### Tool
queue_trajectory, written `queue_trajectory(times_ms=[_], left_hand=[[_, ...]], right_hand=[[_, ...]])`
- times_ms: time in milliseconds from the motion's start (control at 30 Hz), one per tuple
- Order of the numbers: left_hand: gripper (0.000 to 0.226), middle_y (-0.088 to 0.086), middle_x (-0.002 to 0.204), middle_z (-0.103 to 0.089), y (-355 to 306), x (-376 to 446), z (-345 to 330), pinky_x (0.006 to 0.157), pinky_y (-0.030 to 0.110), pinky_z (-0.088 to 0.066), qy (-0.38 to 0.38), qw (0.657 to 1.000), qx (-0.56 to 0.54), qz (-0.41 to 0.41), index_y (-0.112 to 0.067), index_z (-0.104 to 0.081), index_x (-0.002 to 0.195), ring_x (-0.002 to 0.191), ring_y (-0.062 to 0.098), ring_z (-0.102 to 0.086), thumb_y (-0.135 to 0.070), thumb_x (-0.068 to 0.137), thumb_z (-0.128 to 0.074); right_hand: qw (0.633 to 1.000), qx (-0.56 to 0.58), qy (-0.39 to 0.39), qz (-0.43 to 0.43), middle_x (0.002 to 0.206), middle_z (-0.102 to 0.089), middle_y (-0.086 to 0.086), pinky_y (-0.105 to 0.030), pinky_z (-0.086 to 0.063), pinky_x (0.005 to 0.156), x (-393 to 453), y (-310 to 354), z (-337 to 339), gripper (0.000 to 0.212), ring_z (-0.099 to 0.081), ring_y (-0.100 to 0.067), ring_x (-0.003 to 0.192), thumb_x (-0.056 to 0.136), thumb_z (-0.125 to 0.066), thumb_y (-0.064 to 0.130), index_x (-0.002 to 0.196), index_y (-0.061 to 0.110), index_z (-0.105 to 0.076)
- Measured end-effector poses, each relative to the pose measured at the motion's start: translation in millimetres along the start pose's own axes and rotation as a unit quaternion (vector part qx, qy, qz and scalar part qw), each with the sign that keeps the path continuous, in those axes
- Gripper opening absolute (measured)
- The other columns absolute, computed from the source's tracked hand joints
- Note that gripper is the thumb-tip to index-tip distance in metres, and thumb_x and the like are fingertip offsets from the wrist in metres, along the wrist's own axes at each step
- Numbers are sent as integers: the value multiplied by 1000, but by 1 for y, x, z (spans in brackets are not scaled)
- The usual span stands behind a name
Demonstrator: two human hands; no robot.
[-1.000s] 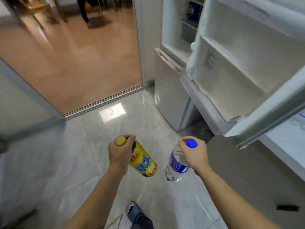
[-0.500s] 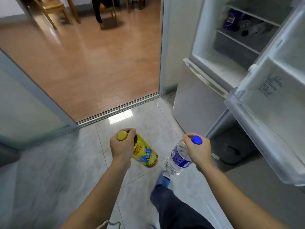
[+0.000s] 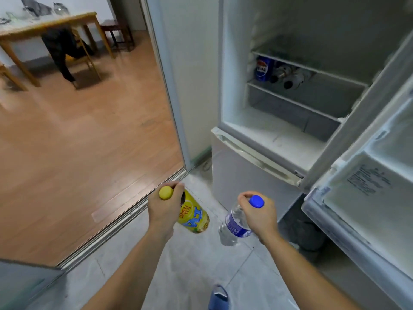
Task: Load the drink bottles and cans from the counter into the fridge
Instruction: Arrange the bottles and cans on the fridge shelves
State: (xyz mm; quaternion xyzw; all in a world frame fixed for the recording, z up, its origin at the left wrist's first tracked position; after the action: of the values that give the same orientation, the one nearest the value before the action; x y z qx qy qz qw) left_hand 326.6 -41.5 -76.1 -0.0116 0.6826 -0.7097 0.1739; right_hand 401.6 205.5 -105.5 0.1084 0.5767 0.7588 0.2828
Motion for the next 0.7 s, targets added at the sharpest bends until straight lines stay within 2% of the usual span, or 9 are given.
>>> queue_trajectory(times_ms=[100, 167, 233, 433, 500, 567, 633, 700], left_hand=[[11, -9, 61, -64, -23, 42, -44, 59, 29, -51, 33, 999, -13, -5, -29, -72, 70, 61, 11, -61, -24, 79, -76], [7, -7, 64, -68, -36, 68, -77, 60, 29, -53, 59, 998, -14, 0, -30, -75, 72, 66, 13, -65, -27, 78, -77], [4, -9, 65, -70, -51, 91, -113, 58, 26, -52, 101, 995, -17, -8, -32, -75, 73, 65, 8, -66, -30, 76, -77], [7, -15, 64, -69, -100, 154, -220, 52, 14, -49, 233, 970, -1, -71, -36, -74, 71, 58, -2, -63, -31, 77, -75], [4, -18, 69, -72, -117, 173, -256, 57, 13, -51, 297, 951, 8, -87, -41, -76, 74, 64, -4, -66, -38, 72, -74], [18, -20, 80, -74, -133, 190, -291, 69, 18, -55, 360, 928, 25, -97, -45, -76, 83, 76, -2, -69, -48, 65, -72], [24, -23, 87, -74, -147, 207, -322, 81, 25, -57, 394, 912, 47, -106, -50, -74, 89, 85, -1, -70, -53, 65, -70], [20, -26, 88, -73, -159, 219, -347, 85, 29, -58, 411, 902, 57, -122, -54, -72, 87, 87, -1, -69, -53, 68, -70]], right_hand=[[997, 29, -66, 6, 67, -70, 13, -15, -48, 60, 35, 23, 13, 20, -63, -1, 63, 83, -67, 21, 70, 35, -71], [993, 50, -105, 4, 65, -69, 11, -14, -47, 61, 56, 36, 21, 20, -61, -1, 61, 83, -66, 18, 68, 30, -71], [986, 62, -154, 2, 66, -70, 12, -16, -48, 63, 77, 48, 29, 20, -62, -2, 63, 82, -67, 16, 67, 28, -71], [961, 56, -271, 4, 67, -70, 19, -19, -47, 64, 145, 87, 52, 25, -62, 4, 66, 79, -69, 15, 71, 38, -71], [946, 60, -319, -9, 66, -69, 20, -19, -46, 62, 168, 99, 58, 24, -62, 5, 65, 78, -69, 17, 71, 40, -71], [926, 70, -369, -16, 66, -69, 16, -25, -52, 66, 189, 110, 61, 17, -62, 1, 64, 78, -69, 19, 70, 34, -72], [910, 74, -407, -14, 67, -70, 14, -29, -54, 70, 208, 123, 61, 15, -62, 0, 64, 79, -69, 21, 67, 29, -72], [900, 57, -432, -10, 68, -69, 18, -27, -52, 72, 228, 135, 63, 12, -62, 1, 66, 78, -67, 25, 70, 33, -72]])
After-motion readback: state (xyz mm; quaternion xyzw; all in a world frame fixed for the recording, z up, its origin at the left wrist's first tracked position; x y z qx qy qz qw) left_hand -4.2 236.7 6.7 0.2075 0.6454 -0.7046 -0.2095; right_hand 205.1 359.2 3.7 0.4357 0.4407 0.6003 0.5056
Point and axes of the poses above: each hand's wrist, its own x-axis towards the middle knuckle, its own z-axis out of the back of the hand, y = z × x, the point moved 5 cm from there along x, towards the middle knuckle
